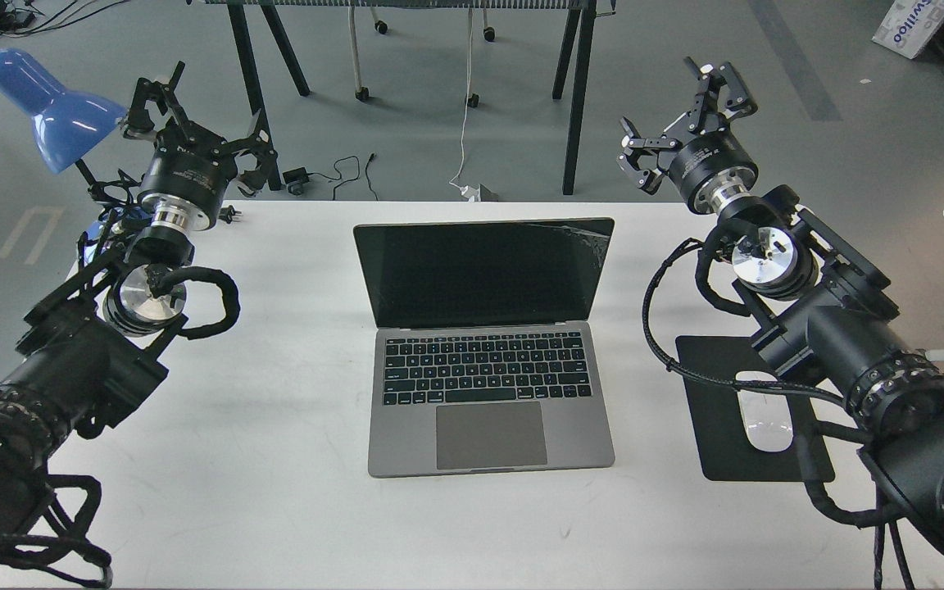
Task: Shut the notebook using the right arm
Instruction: 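Raise the right gripper and move it over the laptop screen's top edge, then push the laptop screen down toward the keyboard with the right gripper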
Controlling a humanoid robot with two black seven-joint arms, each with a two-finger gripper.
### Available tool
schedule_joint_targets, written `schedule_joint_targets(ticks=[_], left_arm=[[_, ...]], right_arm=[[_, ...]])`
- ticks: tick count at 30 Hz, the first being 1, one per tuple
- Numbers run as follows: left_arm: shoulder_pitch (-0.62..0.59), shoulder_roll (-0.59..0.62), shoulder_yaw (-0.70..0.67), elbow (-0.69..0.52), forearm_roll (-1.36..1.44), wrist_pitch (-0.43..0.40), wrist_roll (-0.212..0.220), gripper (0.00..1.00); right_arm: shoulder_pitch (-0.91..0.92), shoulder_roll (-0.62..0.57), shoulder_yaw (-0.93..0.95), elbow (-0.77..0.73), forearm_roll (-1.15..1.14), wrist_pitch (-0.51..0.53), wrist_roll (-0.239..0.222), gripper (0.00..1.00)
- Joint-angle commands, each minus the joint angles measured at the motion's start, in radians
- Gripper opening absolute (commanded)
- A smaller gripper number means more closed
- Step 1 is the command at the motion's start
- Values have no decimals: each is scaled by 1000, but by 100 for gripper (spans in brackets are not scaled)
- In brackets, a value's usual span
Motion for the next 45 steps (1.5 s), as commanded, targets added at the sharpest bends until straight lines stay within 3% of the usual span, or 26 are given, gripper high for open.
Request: schedule_joint_targets(ticks=[1, 8, 22, 34, 45], left_arm=[[0, 0, 0, 0, 0, 0, 0, 100], [0, 0, 0, 0, 0, 0, 0, 100], [1, 0, 0, -2, -2, 0, 0, 100], [1, 0, -2, -2, -2, 0, -2, 100], [1, 0, -2, -3, -3, 0, -2, 100]], right_arm=[[-5, 9, -68, 15, 2, 19, -6, 100], [-106, -25, -125, 176, 2, 56, -9, 100], [-350, -273, -312, 583, -14, 58, -24, 100], [-402, -300, -547, 598, -130, 44, -18, 100], [-426, -293, -561, 587, -199, -19, -18, 100]])
